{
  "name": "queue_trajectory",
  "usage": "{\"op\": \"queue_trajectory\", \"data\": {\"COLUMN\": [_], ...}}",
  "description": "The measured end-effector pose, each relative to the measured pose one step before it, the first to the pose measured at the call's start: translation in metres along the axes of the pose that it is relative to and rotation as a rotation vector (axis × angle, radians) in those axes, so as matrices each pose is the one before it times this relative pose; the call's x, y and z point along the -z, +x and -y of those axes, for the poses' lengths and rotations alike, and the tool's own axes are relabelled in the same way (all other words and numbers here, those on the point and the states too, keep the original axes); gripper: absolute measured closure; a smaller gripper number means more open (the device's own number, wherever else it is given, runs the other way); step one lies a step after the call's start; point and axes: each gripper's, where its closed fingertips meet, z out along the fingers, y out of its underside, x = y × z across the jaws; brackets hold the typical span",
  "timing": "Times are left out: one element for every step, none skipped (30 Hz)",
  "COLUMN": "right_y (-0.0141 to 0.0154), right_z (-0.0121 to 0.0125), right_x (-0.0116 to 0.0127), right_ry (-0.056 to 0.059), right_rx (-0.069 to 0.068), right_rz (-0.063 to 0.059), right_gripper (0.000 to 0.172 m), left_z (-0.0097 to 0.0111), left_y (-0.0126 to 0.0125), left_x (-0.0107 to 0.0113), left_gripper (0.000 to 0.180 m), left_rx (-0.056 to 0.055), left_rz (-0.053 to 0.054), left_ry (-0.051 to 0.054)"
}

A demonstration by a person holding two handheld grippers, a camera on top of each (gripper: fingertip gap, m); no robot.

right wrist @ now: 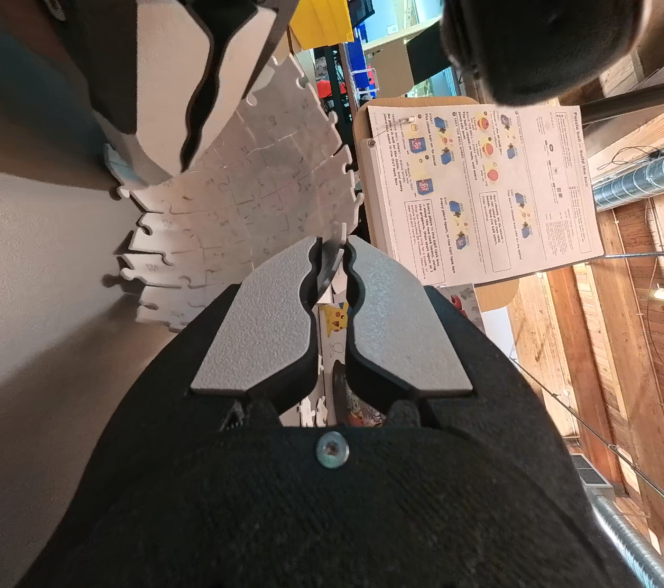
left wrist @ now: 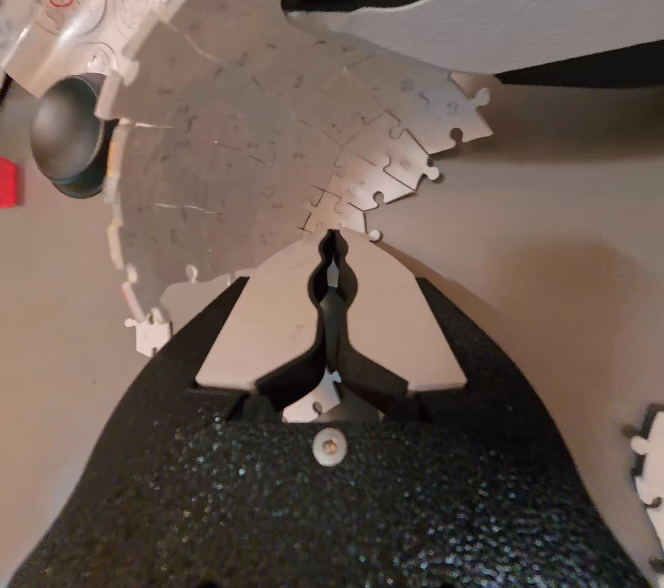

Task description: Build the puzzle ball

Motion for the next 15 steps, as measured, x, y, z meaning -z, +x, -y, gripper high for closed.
{"op": "queue_trajectory", "data": {"right_y": [0.00005, -0.00014, -0.00005, -0.00010, -0.00015, -0.00004, 0.00003, 0.00001, -0.00008, -0.00018, -0.00017, -0.00010, -0.00013, -0.00010, -0.00012], "right_z": [-0.00023, -0.00004, -0.00020, -0.00032, -0.00041, 0.00006, 0.00027, 0.00032, 0.00034, 0.00015, -0.00018, -0.00033, -0.00027, -0.00032, -0.00051], "right_x": [0.00008, 0.00031, 0.00018, -0.00002, -0.00036, -0.00043, -0.00025, 0.00008, 0.00024, 0.00010, 0.00005, -0.00003, -0.00017, -0.00015, -0.00026], "right_ry": [-0.0014, 0.0005, -0.0005, -0.0007, -0.0009, 0.0002, 0.0005, 0.0006, 0.0005, 0.0003, -0.0010, -0.0015, -0.0005, -0.0016, -0.0028], "right_rx": [0.0028, -0.0001, -0.0002, -0.0003, -0.0014, -0.0017, 0.0008, 0.0022, 0.0012, 0.0009, 0.0004, -0.0001, -0.0008, -0.0005, -0.0021], "right_rz": [-0.0003, 0.0002, 0.0004, 0.0004, 0.0006, 0.0004, 0.0000, -0.0004, 0.0004, 0.0008, 0.0001, 0.0011, 0.0012, 0.0018, 0.0021], "right_gripper": [0.161, 0.161, 0.161, 0.161, 0.161, 0.161, 0.161, 0.161, 0.161, 0.161, 0.161, 0.161, 0.161, 0.161, 0.161], "left_z": [0.00323, 0.00575, 0.00608, 0.00418, 0.00114, -0.00154, -0.00237, -0.00317, -0.00400, -0.00417, -0.00314, -0.00245, -0.00226, -0.00216, -0.00216], "left_y": [-0.00289, -0.00252, -0.00240, -0.00416, -0.00320, -0.00078, -0.00068, -0.00064, 0.00006, 0.00024, -0.00096, -0.00116, -0.00045, -0.00094, -0.00205], "left_x": [0.00182, 0.00405, 0.00503, 0.00478, 0.00341, 0.00150, 0.00029, -0.00039, -0.00061, -0.00049, 0.00001, 0.00073, 0.00122, 0.00148, 0.00175], "left_gripper": [0.180, 0.180, 0.180, 0.180, 0.180, 0.180, 0.180, 0.180, 0.180, 0.180, 0.180, 0.180, 0.180, 0.180, 0.180], "left_rx": [0.0032, 0.0238, 0.0311, 0.0143, -0.0046, -0.0091, -0.0081, -0.0095, -0.0084, -0.0055, -0.0048, -0.0055, -0.0045, -0.0003, 0.0034], "left_rz": [0.0170, 0.0077, 0.0038, 0.0193, 0.0177, 0.0048, 0.0083, 0.0121, 0.0075, 0.0065, 0.0140, 0.0149, 0.0088, 0.0099, 0.0158], "left_ry": [0.0253, 0.0400, 0.0331, 0.0181, -0.0009, -0.0150, -0.0164, -0.0163, -0.0195, -0.0185, -0.0110, -0.0049, -0.0035, -0.0039, -0.0025]}}
